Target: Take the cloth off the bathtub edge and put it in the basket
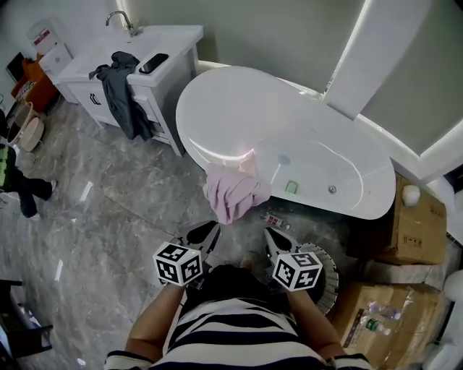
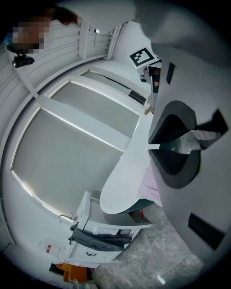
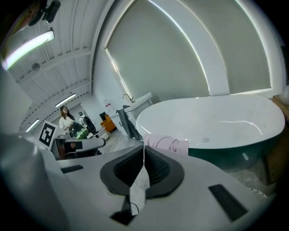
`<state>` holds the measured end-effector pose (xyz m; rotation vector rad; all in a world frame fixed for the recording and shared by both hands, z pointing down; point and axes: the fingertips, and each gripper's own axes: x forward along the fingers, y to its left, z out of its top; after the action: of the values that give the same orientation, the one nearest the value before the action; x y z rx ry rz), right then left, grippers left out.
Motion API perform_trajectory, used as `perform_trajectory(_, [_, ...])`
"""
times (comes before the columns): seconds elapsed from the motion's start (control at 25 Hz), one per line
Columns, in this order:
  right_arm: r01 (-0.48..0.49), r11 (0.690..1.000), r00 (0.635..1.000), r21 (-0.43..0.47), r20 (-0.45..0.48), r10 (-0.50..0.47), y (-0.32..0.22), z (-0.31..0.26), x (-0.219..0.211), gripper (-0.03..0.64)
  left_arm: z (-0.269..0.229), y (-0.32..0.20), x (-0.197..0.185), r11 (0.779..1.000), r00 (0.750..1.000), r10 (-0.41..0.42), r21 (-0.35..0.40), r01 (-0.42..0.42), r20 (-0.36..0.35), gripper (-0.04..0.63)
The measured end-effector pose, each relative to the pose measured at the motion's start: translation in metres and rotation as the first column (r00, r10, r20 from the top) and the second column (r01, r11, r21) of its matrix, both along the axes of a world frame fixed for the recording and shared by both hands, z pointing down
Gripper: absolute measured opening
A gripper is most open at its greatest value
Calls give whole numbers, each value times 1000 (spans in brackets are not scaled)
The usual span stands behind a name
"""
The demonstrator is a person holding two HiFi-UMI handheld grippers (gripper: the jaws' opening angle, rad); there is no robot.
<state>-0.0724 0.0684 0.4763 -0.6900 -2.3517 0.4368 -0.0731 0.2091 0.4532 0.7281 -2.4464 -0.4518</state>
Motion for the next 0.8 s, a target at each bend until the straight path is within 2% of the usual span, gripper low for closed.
perform_trajectory(0.2, [62, 998, 998, -13, 5, -61, -1, 10, -38, 28, 10, -21, -34, 999, 999, 34, -42, -34, -20, 34])
perform_trajectory(0.52, [154, 987, 988, -42, -14, -155, 3, 33, -79, 28, 37, -28, -72, 992, 998, 27, -121, -34, -58, 35])
perform_trajectory(0.68, [175, 985, 983, -11, -51, -175, 5, 51, -90, 29, 55, -19, -84, 987, 993, 28, -154, -45, -112, 37])
perform_trajectory(0.8, [177, 984, 982, 26, -67, -175, 8, 63, -106, 29, 71, -12, -103, 983, 988, 46, -169, -71, -146, 70])
